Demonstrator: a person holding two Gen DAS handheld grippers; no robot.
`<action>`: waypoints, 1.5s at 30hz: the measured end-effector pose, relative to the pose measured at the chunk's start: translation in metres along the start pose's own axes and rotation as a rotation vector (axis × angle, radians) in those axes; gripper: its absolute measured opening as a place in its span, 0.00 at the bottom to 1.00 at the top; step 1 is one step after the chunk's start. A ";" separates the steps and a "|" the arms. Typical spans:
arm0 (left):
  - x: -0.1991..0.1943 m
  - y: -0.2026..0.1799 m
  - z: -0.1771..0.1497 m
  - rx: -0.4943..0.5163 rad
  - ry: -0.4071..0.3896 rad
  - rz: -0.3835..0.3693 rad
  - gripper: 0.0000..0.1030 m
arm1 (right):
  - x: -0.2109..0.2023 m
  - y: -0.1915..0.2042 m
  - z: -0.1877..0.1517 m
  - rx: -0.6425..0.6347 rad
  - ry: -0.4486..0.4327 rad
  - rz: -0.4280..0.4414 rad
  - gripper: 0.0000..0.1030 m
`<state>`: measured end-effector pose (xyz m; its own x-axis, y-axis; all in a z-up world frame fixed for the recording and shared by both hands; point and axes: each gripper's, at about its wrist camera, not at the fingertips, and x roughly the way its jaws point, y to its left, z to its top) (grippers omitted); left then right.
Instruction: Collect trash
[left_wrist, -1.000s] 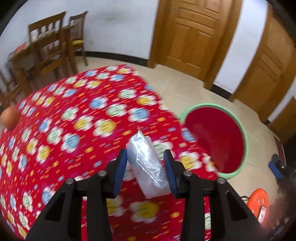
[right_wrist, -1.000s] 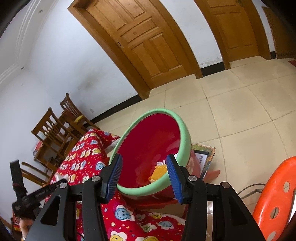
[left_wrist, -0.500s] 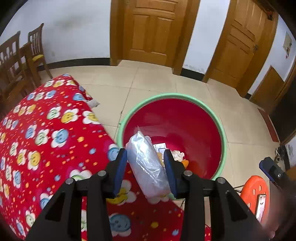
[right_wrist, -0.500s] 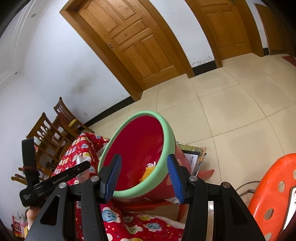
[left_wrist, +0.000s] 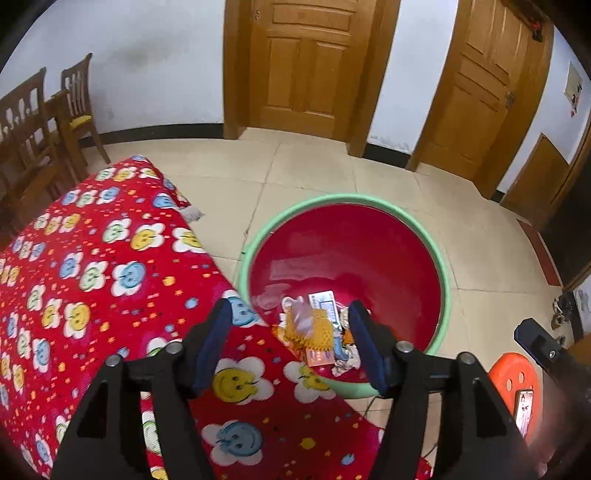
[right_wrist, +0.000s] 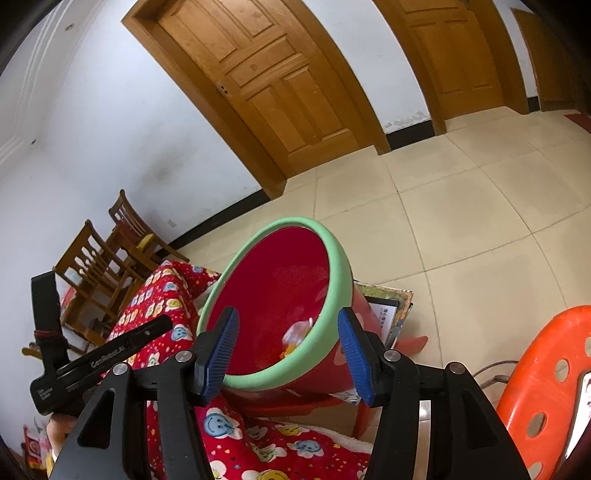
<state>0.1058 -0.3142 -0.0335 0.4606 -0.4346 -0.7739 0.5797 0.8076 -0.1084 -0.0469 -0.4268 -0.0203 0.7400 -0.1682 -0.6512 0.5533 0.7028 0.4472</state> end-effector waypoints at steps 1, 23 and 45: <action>-0.004 0.002 -0.002 -0.001 -0.008 0.006 0.66 | -0.001 0.002 0.000 -0.002 0.000 0.007 0.56; -0.107 0.072 -0.062 -0.150 -0.104 0.176 0.78 | -0.024 0.096 -0.045 -0.199 0.043 0.147 0.65; -0.205 0.124 -0.136 -0.303 -0.212 0.412 0.86 | -0.050 0.173 -0.104 -0.417 0.047 0.135 0.78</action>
<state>-0.0081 -0.0711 0.0270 0.7519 -0.1041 -0.6510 0.1182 0.9927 -0.0222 -0.0281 -0.2243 0.0259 0.7715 -0.0307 -0.6355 0.2439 0.9368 0.2508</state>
